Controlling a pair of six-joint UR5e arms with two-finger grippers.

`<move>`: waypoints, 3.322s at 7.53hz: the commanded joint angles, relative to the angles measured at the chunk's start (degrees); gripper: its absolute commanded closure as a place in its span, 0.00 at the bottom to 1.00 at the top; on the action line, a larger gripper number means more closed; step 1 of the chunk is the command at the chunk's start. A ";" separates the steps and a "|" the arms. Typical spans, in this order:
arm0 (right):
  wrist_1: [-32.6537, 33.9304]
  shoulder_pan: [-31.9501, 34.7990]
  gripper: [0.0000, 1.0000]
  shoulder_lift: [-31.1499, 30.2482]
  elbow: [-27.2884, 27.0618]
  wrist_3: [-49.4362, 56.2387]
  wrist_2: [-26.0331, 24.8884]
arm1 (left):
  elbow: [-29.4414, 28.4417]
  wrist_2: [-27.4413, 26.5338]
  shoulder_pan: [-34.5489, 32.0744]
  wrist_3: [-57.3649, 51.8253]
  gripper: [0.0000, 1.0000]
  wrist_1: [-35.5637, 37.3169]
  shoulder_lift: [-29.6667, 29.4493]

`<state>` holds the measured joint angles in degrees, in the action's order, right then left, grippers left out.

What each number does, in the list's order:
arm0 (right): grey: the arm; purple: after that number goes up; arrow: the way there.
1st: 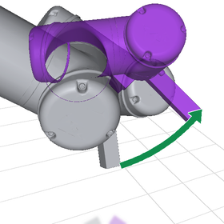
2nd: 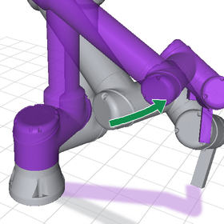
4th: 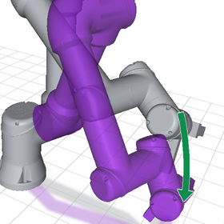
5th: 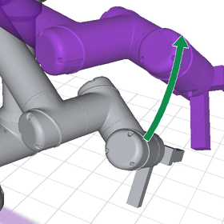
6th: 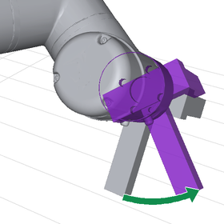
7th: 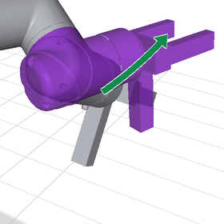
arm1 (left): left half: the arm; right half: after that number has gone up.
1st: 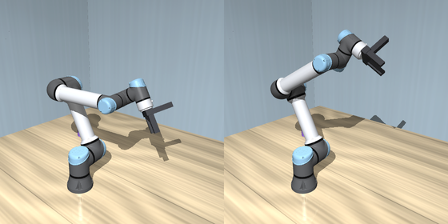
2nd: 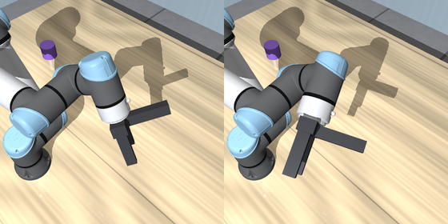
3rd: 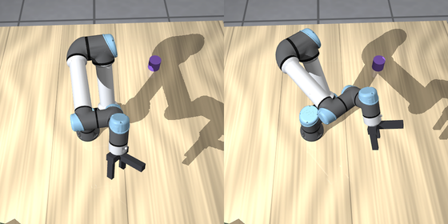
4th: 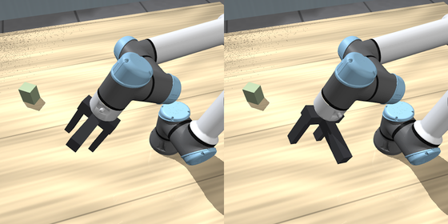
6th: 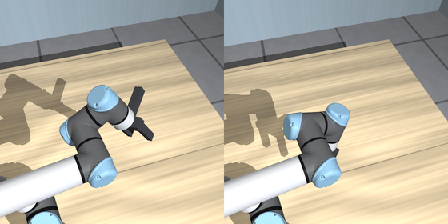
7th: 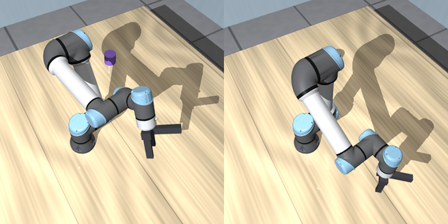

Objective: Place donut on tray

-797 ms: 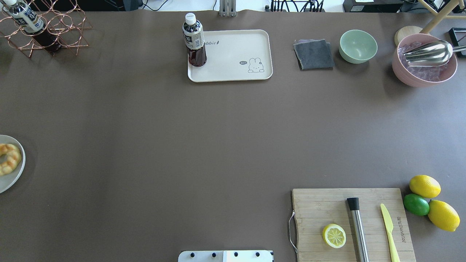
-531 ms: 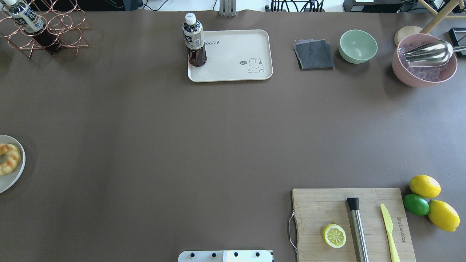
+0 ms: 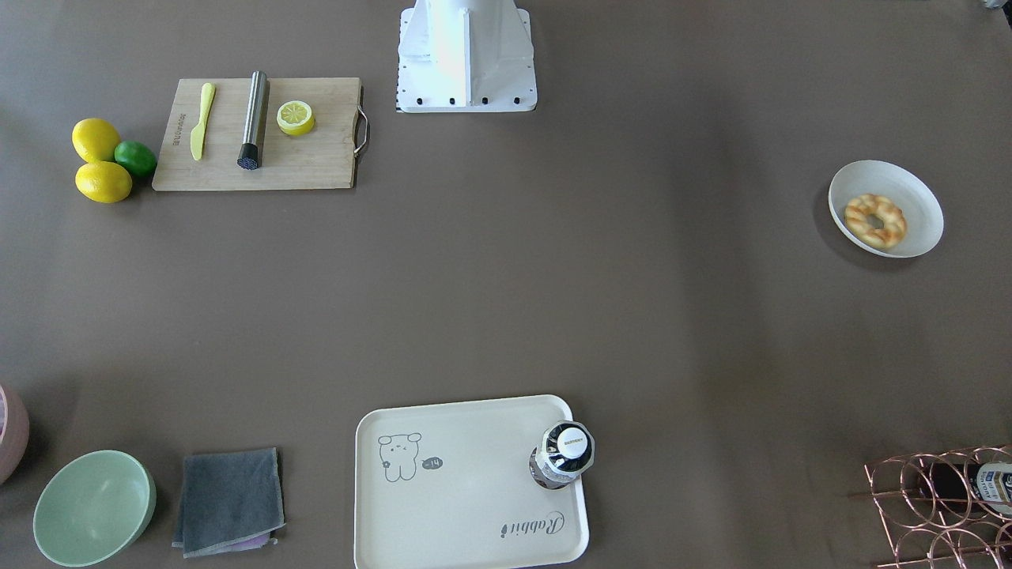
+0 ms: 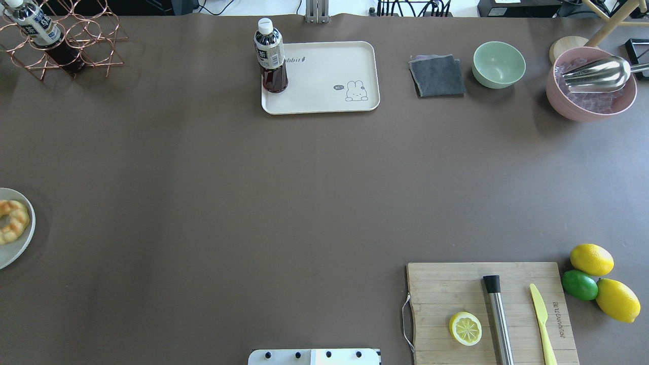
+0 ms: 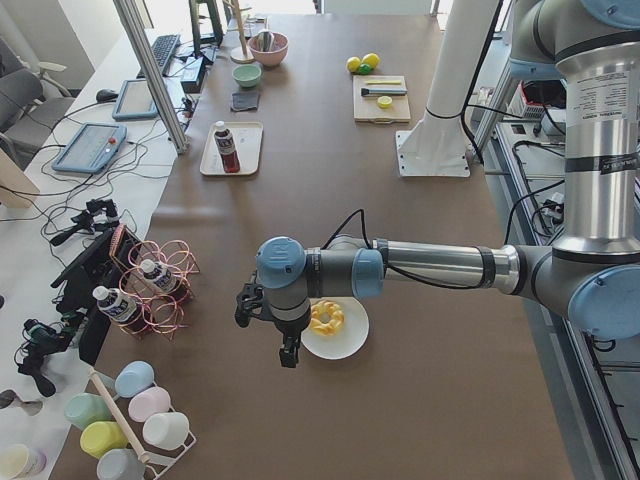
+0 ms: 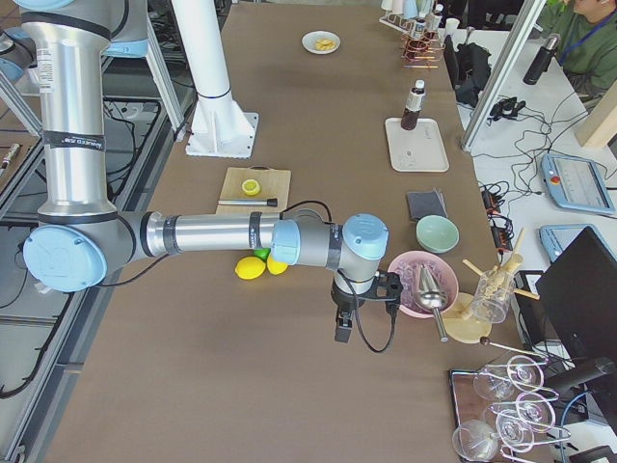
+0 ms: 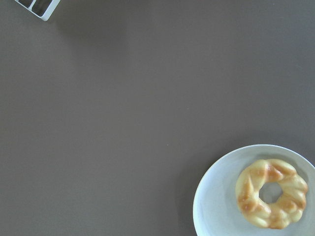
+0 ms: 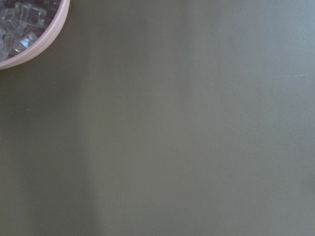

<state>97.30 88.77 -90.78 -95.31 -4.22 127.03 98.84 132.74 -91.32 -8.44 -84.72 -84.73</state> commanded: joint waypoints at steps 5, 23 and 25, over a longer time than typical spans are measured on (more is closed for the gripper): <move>0.00 0.00 0.00 -0.01 0.13 0.00 -0.73 | 1.36 -0.29 0.00 0.35 0.02 0.00 -1.49; -25.75 -20.02 0.00 -2.21 -6.90 -20.82 1.47 | -24.72 5.60 12.38 26.44 0.04 -64.91 8.97; -25.75 -20.65 0.00 -1.94 -6.90 -21.44 1.38 | -24.92 5.68 15.36 30.48 0.12 -67.67 8.97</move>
<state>71.55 69.16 -93.03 -102.14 -24.81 128.79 75.02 138.61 -78.95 18.30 -148.45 -75.97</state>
